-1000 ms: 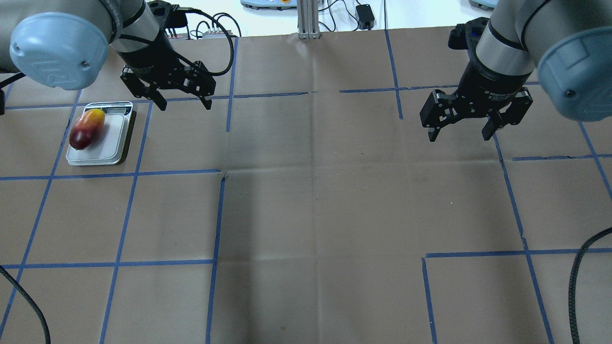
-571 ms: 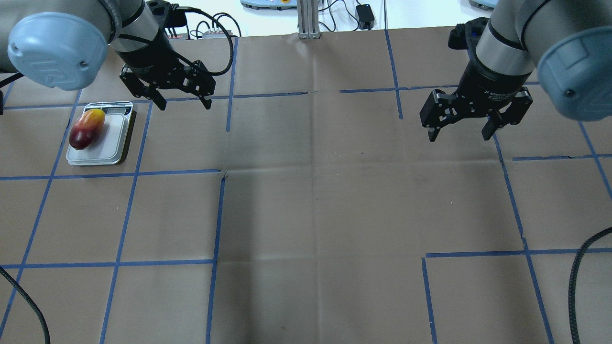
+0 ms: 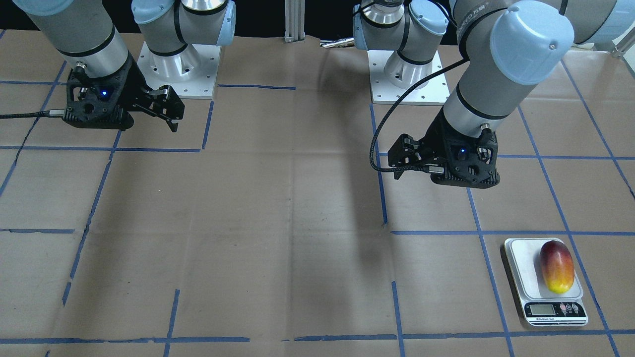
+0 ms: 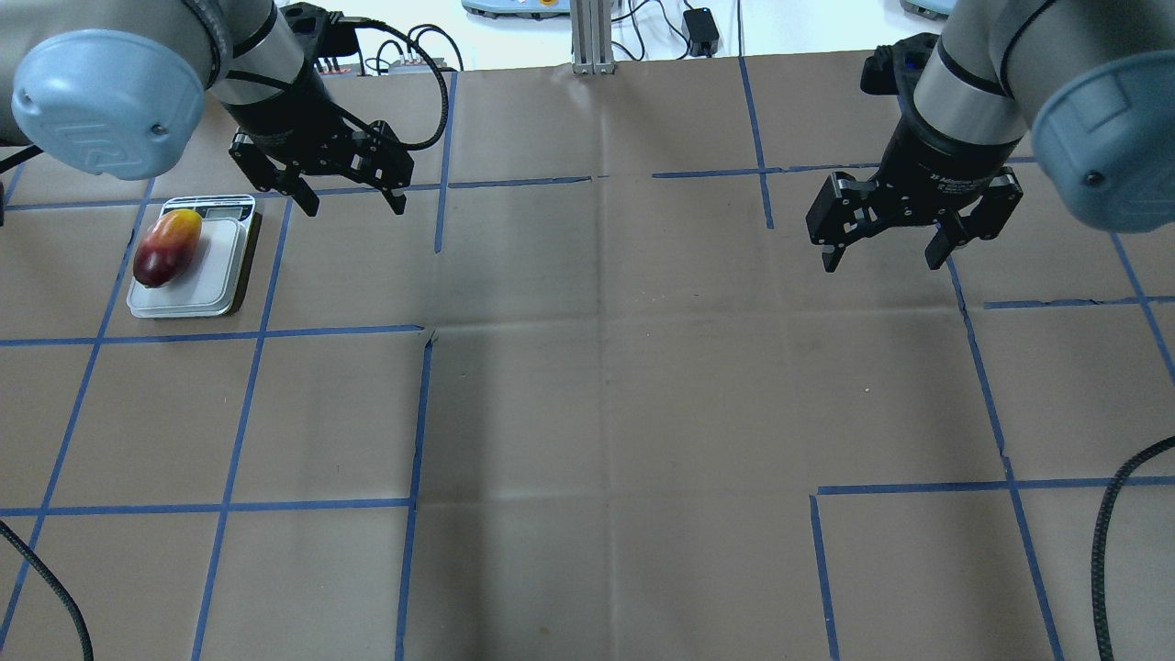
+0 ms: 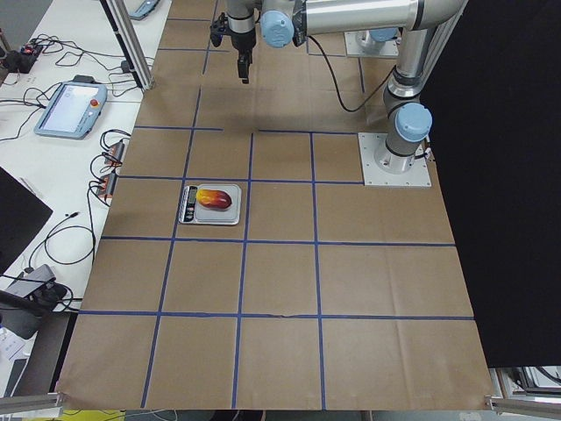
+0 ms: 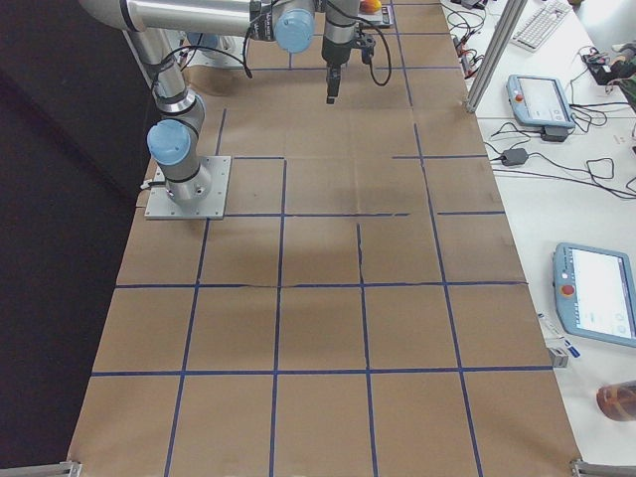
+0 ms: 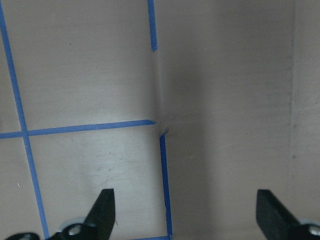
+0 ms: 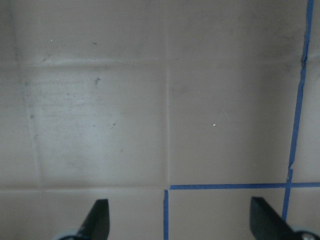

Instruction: Weigh mango

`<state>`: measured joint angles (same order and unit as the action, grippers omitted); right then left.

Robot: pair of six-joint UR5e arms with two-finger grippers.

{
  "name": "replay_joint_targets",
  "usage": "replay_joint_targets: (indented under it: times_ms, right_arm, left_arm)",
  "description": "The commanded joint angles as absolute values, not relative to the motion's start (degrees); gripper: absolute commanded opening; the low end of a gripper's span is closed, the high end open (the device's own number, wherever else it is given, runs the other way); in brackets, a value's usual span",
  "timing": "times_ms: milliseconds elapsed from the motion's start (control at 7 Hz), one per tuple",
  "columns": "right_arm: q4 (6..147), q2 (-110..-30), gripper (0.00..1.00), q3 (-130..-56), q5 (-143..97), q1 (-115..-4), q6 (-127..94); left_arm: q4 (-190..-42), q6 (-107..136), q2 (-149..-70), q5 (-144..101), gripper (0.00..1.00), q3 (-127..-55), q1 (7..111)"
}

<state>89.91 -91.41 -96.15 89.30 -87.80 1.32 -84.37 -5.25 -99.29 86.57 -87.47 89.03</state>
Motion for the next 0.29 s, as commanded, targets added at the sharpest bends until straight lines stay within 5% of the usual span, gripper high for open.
replay_joint_targets:
  times_ms: [0, 143]
  right_arm:
    - [89.91, -91.41, 1.00, -96.15, 89.30, -87.80, 1.32]
    - [89.91, -91.41, 1.00, -96.15, 89.30, -87.80, 1.32]
  left_arm:
    - [-84.37, -5.27, -99.05, 86.57, 1.00, -87.63, 89.03]
    - [-84.37, -5.27, -99.05, 86.57, 1.00, -87.63, 89.03]
